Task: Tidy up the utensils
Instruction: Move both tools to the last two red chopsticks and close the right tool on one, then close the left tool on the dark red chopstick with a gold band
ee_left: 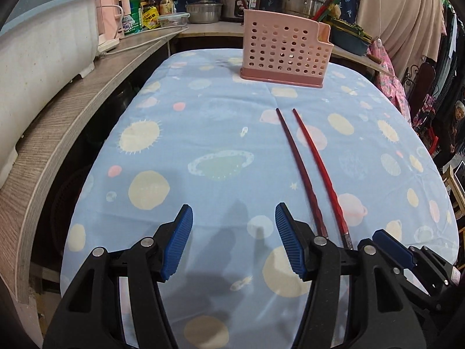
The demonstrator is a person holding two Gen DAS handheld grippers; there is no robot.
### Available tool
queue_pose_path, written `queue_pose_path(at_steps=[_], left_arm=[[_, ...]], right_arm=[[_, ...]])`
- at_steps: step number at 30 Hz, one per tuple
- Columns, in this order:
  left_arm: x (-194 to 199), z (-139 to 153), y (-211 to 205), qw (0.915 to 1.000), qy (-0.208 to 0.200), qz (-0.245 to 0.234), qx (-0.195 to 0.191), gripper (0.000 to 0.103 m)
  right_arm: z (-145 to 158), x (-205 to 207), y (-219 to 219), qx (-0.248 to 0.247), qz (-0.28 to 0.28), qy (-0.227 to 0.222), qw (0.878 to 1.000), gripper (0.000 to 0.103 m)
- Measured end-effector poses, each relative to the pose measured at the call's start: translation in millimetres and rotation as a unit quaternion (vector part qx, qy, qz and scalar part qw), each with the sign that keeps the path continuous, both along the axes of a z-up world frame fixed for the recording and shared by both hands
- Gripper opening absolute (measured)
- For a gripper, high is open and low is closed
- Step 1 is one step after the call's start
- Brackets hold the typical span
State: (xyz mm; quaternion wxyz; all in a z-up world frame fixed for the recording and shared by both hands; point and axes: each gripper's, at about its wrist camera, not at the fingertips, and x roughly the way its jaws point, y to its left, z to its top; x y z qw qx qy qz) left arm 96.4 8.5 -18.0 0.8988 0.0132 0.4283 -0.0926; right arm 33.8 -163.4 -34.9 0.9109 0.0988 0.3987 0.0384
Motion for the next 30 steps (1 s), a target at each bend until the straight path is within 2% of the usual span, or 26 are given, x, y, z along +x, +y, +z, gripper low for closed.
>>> queue_pose_path(at_steps=[10,17,30], left_arm=[[-4.3,-6.6,-2.0,0.9999,0.009,-0.005,-0.001,0.057],[-5.2,-8.5,-4.2,0.9999,0.01,-0.005,0.0,0.06],[-12.1,-11.8,-16.4,0.9997,0.011,-0.021,0.004,0.068]], right_arm=[[-11.4,1.2,10.1,-0.002,0.006,0.01,1.0,0.022],[-12.7,1.0,10.7,-0.023,0.0,0.006,1.0,0.008],[-13.0,-5.8,-6.0,-0.016,-0.026,0.003,1.0,0.007]])
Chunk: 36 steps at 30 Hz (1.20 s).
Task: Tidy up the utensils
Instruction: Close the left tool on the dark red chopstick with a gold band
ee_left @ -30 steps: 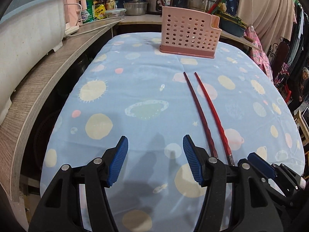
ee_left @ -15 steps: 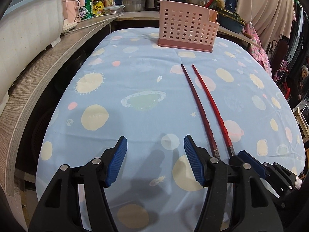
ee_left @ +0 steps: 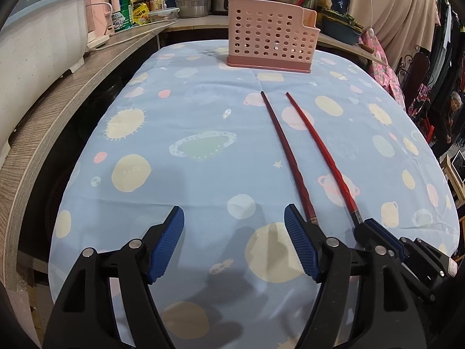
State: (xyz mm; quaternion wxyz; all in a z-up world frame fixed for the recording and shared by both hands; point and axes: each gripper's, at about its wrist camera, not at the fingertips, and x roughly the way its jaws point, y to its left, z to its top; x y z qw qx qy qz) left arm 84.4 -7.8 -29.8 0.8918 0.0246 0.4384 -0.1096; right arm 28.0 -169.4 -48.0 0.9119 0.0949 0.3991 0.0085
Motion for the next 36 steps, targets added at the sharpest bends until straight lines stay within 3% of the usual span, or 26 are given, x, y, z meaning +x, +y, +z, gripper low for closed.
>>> queue_pose_path(at_steps=[9,17,26,35,36], left_arm=[[-8.4,-2.2,-19.6,0.9993,0.01,-0.029,-0.023,0.077],[-9.3,-14.2,-34.9,0.9984,0.032,-0.039,-0.026,0.075],[-10.5,-17.3,-40.1,0.9987,0.032,-0.04,-0.011,0.06],[-12.6,-15.5,-40.0,0.9979,0.037,-0.05,-0.019,0.025],[-12.7,-15.6,-40.2,0.9976,0.039,-0.052,-0.022,0.017]], right_arm=[[-0.4,-11.6,-22.2,0.013,-0.025,-0.001,1.0,0.007],[-1.2,-14.3,-24.4,0.017,-0.026,-0.002,1.0,0.007],[-1.2,-14.3,-23.7,0.018,-0.026,-0.003,0.999,0.007],[-1.4,-14.4,-23.7,0.018,-0.026,-0.002,0.999,0.007],[-1.4,-14.5,-23.6,0.018,-0.026,-0.002,0.999,0.007]])
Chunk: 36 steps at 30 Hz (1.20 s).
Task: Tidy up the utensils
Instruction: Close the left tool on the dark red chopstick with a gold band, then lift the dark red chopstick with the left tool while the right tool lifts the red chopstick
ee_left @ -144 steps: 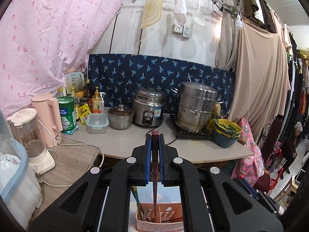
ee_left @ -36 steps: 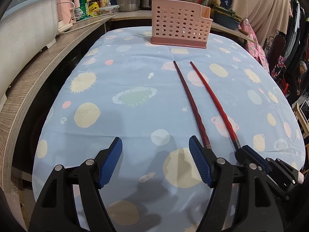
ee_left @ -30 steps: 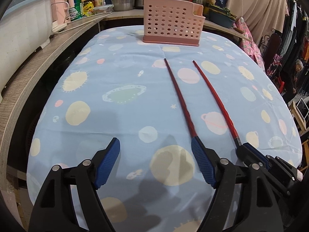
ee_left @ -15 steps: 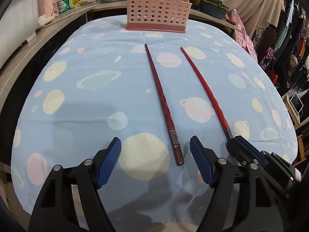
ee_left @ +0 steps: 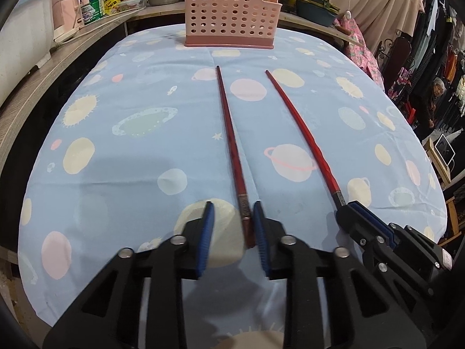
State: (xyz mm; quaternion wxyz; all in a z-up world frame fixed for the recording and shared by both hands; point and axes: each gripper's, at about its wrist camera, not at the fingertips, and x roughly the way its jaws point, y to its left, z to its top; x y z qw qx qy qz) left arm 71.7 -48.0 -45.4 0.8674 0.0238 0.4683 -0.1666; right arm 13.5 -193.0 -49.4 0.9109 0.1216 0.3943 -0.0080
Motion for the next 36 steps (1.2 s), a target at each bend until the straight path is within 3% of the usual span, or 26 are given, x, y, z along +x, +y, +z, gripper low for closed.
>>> queue_pose_path(at_steps=[1,3,19,31,33,36], left_arm=[[0.0,-0.1,-0.1,1.0,0.003,-0.002,-0.002,0.01],[0.1,0.1,0.6,0.9999,0.009,-0.005,-0.009,0.008],[-0.7,24.5,17.9,0.9994,0.002,0.005,-0.035,0.007],[-2.0,79.4,23.5,0.9966,-0.052,0.001,-0.064,0.007],[0.6,89.8,23.9,0.9958,-0.061,0.0,-0.068,0.001],[4.3,106.2,22.7,0.9942,-0.079,-0.001,-0.073,0.001]], right_arm=[[0.0,0.0,0.0,0.0,0.0,0.0,1.0,0.007],[-0.1,0.1,-0.3,0.003,0.0,0.001,1.0,0.007],[23.4,-8.0,-3.2,0.018,0.004,-0.025,1.0,0.007],[80.3,0.7,-12.8,0.027,0.002,-0.075,0.997,0.007],[91.0,3.4,-14.5,0.028,0.002,-0.085,0.996,0.007],[108.2,7.3,-15.7,0.029,0.003,-0.104,0.994,0.007]])
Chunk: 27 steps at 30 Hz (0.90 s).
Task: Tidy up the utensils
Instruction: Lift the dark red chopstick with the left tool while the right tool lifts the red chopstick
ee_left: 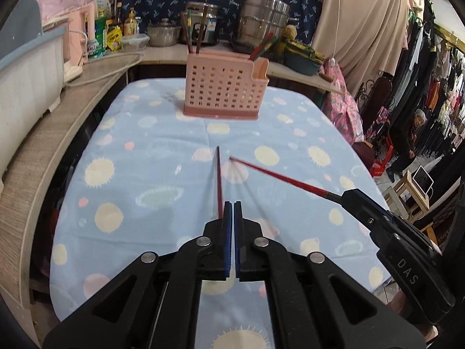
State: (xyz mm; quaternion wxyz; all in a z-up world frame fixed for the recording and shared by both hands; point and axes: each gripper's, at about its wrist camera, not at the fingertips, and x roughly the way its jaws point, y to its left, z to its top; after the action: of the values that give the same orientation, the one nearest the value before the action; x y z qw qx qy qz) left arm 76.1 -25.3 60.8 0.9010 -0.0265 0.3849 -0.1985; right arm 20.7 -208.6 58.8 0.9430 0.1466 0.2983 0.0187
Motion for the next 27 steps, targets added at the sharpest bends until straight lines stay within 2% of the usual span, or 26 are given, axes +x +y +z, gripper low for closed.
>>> queue_pose_path(at_steps=[5,8,9,11,12,13,19,24,27], left_arm=[[7.2,25.7,-0.1,0.9995,-0.028,0.002,-0.01,0.001],[9.4,24.2,2.3,0.9995,-0.031,0.007,-0.006,0.002],[10.3,18.3,3.7,0.9996,-0.028,0.009,-0.004,0.003],[13.7,0.3,6.0,0.9999,-0.009,0.01,0.004,0.019],[15.0,-10.9,8.8,0.9998,0.0,0.015,0.01,0.031],[15.4,-21.9,11.5,0.9997,0.008,0.018,0.013,0.034],[16.9,-84.9,22.3,0.9971,0.067,0.022,0.027,0.034],[20.2,-107.2,22.1,0.9952,0.091,0.023,0.029,0.034],[18.7,-107.2,18.3,0.9958,0.082,0.018,0.035,0.033]], right_arm=[[27.1,6.3,-2.1,-0.002,-0.002,-0.033,0.999,0.007],[35.0,7.1,-5.2,-0.001,-0.008,-0.043,0.999,0.007],[34.8,6.9,-5.8,-0.001,-0.011,-0.043,0.999,0.007],[31.3,5.6,-7.5,0.002,-0.013,-0.039,0.999,0.007],[28.4,4.9,-8.2,0.004,-0.013,-0.036,0.999,0.007],[24.7,4.1,-8.7,0.006,-0.014,-0.032,0.999,0.007],[11.0,1.3,-7.6,0.012,-0.013,-0.017,1.0,0.007],[6.8,0.4,-5.1,0.014,-0.013,-0.013,1.0,0.007],[5.6,-0.5,-2.6,0.012,-0.013,-0.01,1.0,0.007]])
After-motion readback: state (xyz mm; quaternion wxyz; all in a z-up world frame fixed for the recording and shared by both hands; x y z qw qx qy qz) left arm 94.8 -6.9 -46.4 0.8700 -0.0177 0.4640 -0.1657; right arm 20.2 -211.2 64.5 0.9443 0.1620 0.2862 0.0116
